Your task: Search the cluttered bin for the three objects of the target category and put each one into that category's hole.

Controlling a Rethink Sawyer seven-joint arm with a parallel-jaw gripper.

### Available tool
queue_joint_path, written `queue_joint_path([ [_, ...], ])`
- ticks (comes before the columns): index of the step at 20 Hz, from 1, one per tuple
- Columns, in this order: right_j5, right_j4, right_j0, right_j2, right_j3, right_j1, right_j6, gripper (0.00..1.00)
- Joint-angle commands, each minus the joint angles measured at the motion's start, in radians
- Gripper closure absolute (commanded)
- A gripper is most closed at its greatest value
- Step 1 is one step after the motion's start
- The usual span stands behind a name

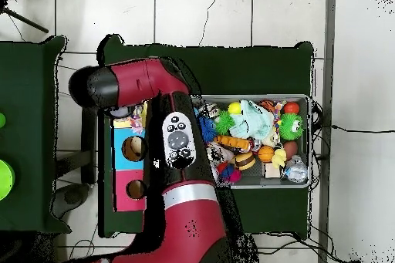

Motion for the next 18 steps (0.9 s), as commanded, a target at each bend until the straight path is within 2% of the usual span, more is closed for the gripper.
queue_joint_path([
  [1,0.167,-0.055,-0.054,0.066,-0.097,-0.055,-0.24,1.0],
  [4,0.183,-0.06,-0.053,0.065,-0.107,-0.056,-0.244,1.0],
  [9,0.118,-0.062,-0.058,0.073,-0.083,-0.04,-0.229,1.0],
  [14,0.107,-0.07,-0.055,0.071,-0.082,-0.034,-0.223,1.0],
  [18,0.096,-0.071,-0.067,0.068,-0.036,-0.054,-0.235,1.0],
])
